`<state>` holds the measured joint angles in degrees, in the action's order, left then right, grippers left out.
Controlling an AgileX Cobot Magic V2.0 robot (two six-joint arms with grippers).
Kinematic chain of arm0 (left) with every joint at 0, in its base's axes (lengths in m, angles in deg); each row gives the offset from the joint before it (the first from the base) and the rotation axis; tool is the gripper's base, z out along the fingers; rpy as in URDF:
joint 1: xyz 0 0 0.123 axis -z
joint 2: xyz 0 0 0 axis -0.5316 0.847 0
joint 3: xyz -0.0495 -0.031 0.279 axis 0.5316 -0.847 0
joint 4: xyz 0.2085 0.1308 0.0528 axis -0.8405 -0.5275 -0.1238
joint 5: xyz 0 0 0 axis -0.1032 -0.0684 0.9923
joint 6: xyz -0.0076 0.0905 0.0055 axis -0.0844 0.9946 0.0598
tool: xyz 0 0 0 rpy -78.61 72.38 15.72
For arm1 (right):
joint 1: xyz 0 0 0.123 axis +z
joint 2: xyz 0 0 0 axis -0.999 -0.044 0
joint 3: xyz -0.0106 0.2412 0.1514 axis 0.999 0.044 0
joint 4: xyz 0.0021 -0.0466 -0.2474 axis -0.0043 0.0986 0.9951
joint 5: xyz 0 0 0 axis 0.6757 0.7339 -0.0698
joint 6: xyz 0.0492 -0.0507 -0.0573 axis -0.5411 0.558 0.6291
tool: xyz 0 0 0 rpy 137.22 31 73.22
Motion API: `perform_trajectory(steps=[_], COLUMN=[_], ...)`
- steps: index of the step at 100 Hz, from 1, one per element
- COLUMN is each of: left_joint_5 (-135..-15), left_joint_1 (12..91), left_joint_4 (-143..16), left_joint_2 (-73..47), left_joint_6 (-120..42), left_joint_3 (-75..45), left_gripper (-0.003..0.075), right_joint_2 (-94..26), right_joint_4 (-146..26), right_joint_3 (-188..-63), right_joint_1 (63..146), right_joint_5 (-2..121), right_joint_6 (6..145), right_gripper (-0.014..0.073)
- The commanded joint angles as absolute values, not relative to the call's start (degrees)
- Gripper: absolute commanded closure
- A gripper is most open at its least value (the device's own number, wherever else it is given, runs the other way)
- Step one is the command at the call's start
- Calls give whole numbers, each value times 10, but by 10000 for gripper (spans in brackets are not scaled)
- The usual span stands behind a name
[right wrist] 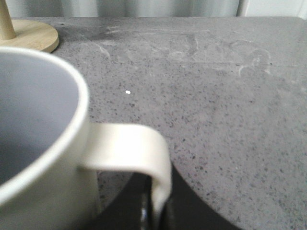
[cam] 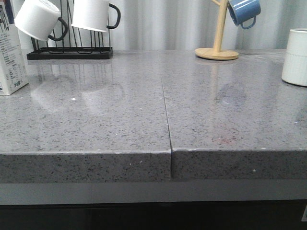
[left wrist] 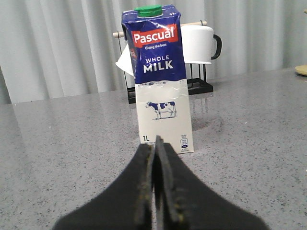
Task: Place milk next to cup
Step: 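Grasp the mug handle with the right gripper and lift it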
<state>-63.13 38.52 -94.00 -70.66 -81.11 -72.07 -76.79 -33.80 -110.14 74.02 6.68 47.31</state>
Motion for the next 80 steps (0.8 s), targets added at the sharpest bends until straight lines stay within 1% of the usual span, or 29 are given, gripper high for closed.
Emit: perform_trajectory(steps=[1, 17, 28, 41, 56, 71, 80], left_joint_5=[-586, -586, -586, -586, -586, -586, -586], left_joint_1=[383, 383, 383, 383, 383, 383, 383], left_joint_4=[-936, -936, -936, -936, -936, -936, -936], left_joint_2=[-725, -725, -725, -725, -725, -725, -725], left_joint_6=[-816, -816, -816, -816, -816, -816, -816], left_joint_3=[-750, -750, -750, -750, -750, -750, -750], left_gripper=[741, 741, 741, 741, 741, 741, 741], right_joint_2=[-741, -712, -679, -656, -657, -657, -663], right_joint_4=[-328, -329, -345, -395, -473, -552, -587], right_joint_3=[-1119, -1119, -1119, -1119, -1119, -1121, -1126], right_joint_1=[737, 754, 786, 845, 921, 999, 1031], right_joint_5=[4, 16, 52, 83, 83, 67, 62], right_joint_6=[471, 471, 473, 503, 545, 615, 637], right_gripper=[704, 704, 704, 704, 704, 704, 704])
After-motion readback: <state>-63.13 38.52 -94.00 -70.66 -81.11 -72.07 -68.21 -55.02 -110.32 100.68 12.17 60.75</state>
